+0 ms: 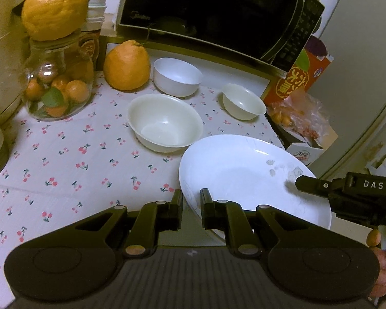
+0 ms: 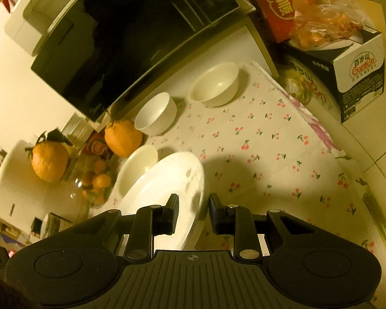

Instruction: Organize plates and bowls

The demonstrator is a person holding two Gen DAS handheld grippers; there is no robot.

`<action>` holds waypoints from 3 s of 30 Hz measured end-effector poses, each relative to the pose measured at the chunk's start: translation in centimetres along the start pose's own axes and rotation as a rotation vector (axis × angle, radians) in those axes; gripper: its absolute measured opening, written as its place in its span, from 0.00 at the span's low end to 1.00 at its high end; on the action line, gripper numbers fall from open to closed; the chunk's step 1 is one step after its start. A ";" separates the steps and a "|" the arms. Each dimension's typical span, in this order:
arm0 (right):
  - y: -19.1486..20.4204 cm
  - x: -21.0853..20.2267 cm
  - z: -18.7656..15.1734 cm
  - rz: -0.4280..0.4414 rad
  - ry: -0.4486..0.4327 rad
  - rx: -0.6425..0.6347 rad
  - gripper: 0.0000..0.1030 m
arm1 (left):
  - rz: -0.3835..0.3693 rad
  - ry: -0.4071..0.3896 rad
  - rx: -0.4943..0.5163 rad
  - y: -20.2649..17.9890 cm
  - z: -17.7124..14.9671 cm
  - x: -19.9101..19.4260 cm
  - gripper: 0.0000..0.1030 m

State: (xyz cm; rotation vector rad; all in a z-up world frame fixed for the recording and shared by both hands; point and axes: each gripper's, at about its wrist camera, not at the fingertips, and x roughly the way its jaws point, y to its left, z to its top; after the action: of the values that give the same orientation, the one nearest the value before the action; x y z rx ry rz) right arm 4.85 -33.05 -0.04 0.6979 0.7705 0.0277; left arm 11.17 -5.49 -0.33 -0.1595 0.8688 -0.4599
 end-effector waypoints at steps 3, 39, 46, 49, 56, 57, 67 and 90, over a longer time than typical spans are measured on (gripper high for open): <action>0.3 -0.3 -0.5 -0.001 0.011 -0.014 0.24 | -0.002 -0.012 -0.004 0.3 -0.4 -0.7 0.12; 4.3 0.2 -7.1 -0.127 0.184 -0.237 0.24 | 0.040 -0.007 0.084 3.0 -5.0 -4.1 0.12; 5.0 0.7 -7.6 -0.152 0.196 -0.297 0.24 | 0.059 0.003 0.090 3.2 -5.2 -3.9 0.12; 5.2 0.8 -7.7 -0.159 0.197 -0.316 0.24 | 0.062 0.007 0.092 3.3 -5.3 -3.8 0.12; 5.7 0.8 -7.8 -0.175 0.189 -0.357 0.24 | 0.078 0.009 0.116 2.9 -5.5 -3.7 0.12; 5.7 0.8 -7.8 -0.177 0.189 -0.364 0.24 | 0.083 0.008 0.125 2.8 -5.6 -3.7 0.12; 6.7 0.7 -8.1 -0.210 0.200 -0.451 0.24 | 0.123 0.019 0.198 2.2 -5.7 -3.5 0.12; 7.3 0.4 -7.7 -0.261 0.252 -0.548 0.43 | 0.115 0.132 0.233 1.5 -5.7 -2.5 0.38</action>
State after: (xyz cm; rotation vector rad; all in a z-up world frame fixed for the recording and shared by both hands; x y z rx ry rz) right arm 1.75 -22.93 0.09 0.0699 1.0366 0.0874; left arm 5.97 -2.77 -2.72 0.1352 0.9410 -0.4641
